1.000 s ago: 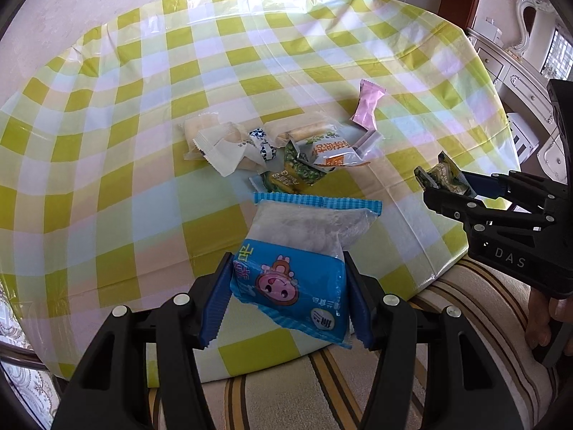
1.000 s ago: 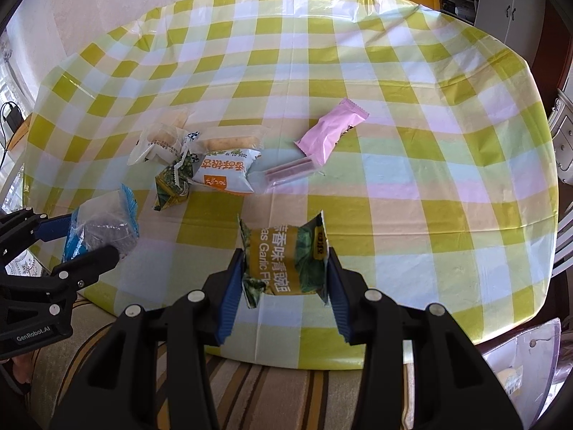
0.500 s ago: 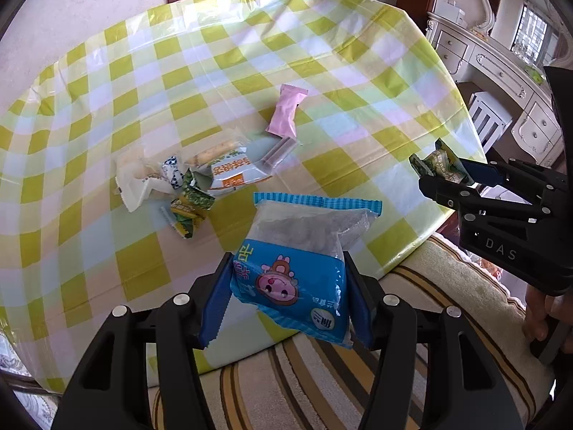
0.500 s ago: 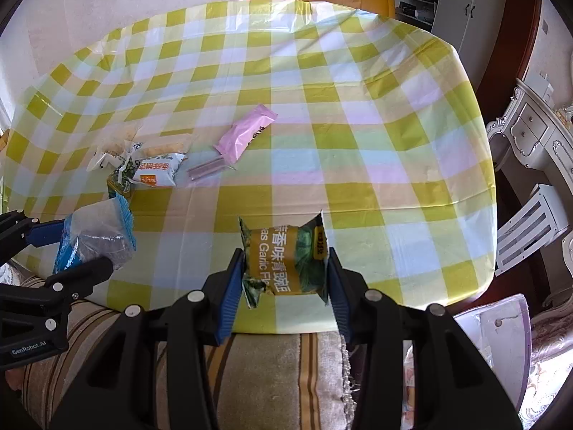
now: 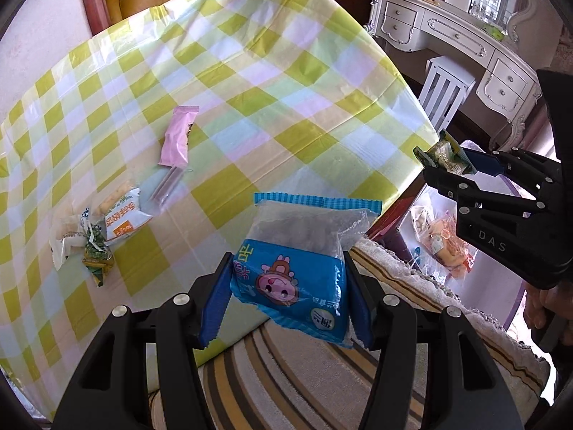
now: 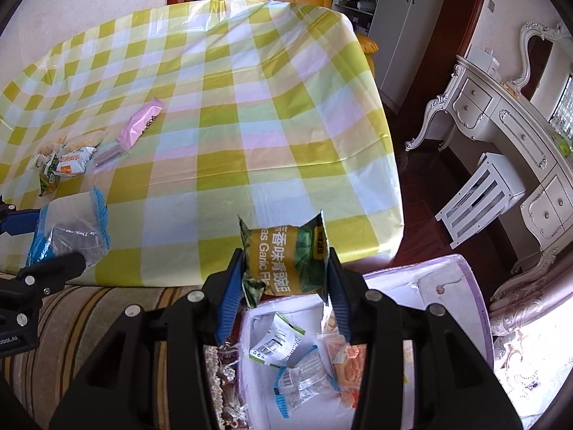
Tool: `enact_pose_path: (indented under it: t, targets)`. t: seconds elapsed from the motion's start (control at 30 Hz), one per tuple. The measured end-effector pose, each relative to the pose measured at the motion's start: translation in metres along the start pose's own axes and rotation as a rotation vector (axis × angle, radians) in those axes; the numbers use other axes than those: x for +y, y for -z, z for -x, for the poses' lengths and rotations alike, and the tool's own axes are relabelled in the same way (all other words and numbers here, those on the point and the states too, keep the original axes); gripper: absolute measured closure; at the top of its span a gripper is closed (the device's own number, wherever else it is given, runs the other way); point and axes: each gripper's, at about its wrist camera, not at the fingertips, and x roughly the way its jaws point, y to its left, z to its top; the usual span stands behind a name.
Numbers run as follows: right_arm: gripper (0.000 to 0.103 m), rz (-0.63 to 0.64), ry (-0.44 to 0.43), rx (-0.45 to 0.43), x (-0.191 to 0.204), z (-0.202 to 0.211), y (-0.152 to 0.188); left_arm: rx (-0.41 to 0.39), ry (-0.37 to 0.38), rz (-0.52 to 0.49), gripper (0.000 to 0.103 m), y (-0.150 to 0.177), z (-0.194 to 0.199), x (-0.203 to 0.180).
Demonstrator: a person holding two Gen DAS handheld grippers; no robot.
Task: Organize snacks
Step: 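Carry the blue bag with the left gripper into the white box while the right drops the green packet in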
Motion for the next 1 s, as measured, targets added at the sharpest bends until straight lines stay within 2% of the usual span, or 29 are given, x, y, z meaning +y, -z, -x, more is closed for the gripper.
enact_pose_path:
  t: [0.4, 0.8, 1.0]
  targets:
    - [0.058, -0.086, 0.066, 0.030, -0.055, -0.009, 0.025, 0.050, 0.079, -0.104, 0.047, -0.021, -0.023, -0.066]
    - [0.056, -0.143, 0.133, 0.050, -0.091, -0.013, 0.037, 0.097, 0.159, -0.134, 0.046, -0.032, -0.041, -0.107]
    - [0.051, -0.151, 0.160, 0.051, -0.096, -0.013, 0.039, 0.097, 0.201, -0.146, 0.040, -0.034, -0.041, -0.118]
